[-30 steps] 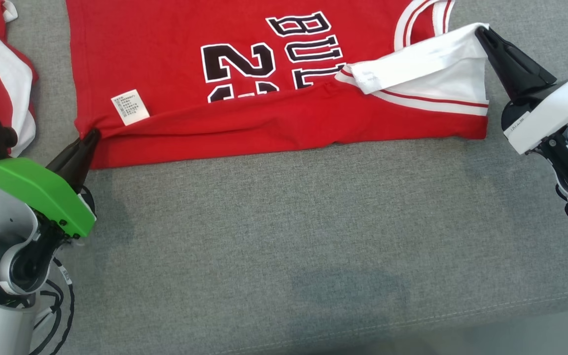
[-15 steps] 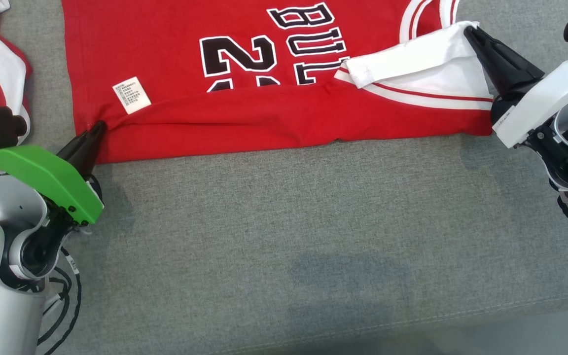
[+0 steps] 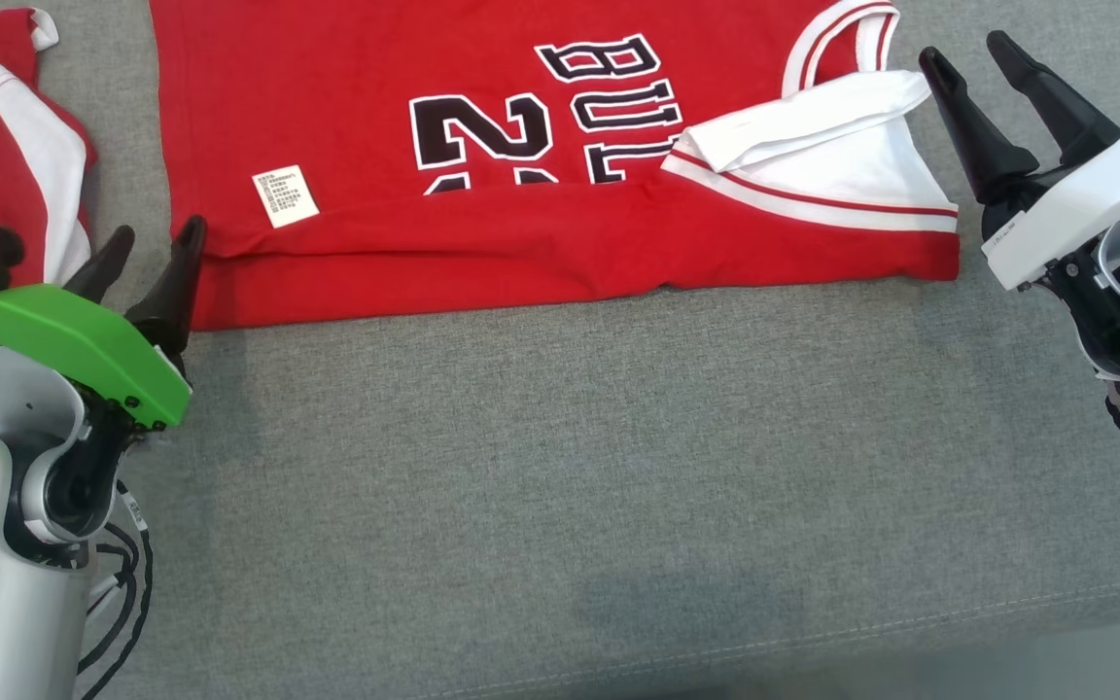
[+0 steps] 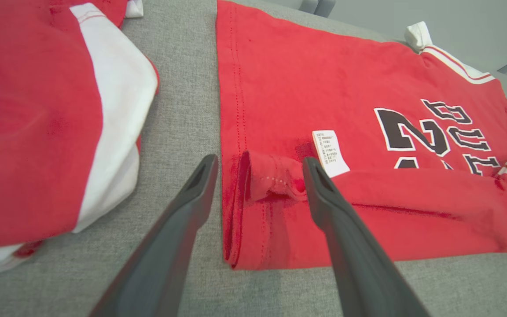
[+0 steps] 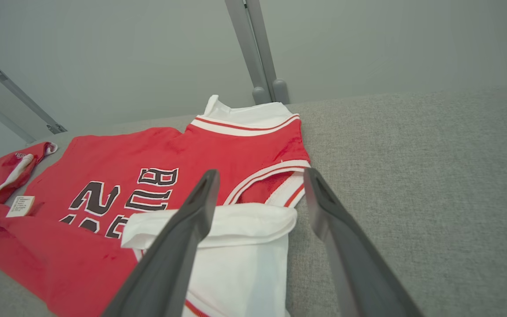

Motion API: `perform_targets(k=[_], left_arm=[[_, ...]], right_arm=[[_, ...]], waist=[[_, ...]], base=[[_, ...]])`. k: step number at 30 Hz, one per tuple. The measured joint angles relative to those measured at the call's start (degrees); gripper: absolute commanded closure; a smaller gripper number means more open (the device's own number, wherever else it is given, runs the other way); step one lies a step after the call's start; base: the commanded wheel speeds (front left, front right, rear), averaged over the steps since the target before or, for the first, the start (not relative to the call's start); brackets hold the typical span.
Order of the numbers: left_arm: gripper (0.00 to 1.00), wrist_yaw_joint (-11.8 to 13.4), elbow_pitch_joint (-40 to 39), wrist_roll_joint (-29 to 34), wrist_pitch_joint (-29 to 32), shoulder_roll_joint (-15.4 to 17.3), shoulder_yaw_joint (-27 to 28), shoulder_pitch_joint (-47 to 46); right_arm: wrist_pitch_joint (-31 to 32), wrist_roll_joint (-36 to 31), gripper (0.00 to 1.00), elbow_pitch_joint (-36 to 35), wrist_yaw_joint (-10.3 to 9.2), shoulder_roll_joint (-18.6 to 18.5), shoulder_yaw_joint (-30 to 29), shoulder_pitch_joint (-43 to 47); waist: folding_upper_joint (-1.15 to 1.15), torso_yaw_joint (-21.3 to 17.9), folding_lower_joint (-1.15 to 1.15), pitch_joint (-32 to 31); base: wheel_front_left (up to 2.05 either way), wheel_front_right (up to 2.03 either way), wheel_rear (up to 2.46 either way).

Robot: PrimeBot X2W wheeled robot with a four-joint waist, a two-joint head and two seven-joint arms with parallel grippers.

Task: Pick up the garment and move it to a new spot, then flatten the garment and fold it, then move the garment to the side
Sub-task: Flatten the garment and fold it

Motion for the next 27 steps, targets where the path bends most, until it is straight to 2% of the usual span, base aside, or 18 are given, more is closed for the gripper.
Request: perform_targets(k=[11,27], left_arm=[[0.00,0.51,-0.29,-1.07,-2.68,-2.38,0.79,5.81],[0.00,0.52,0.53,-1.04,-3.78,-2.33,0.80,6.77]], right_arm=[[-3.32,-0.97,0.00,0.57,0.00,-0.27,1.02,6.42],[-6.27,-2.25,0.00,1.34,-1.00,0.33,1.86,10.35]], waist=[[0.00,-0.74,0.00,-2.54],[0.00,-2.07,-0.01,-0.94]], base=[[0.00,0.00,0.00],[0.00,0.00,0.00]])
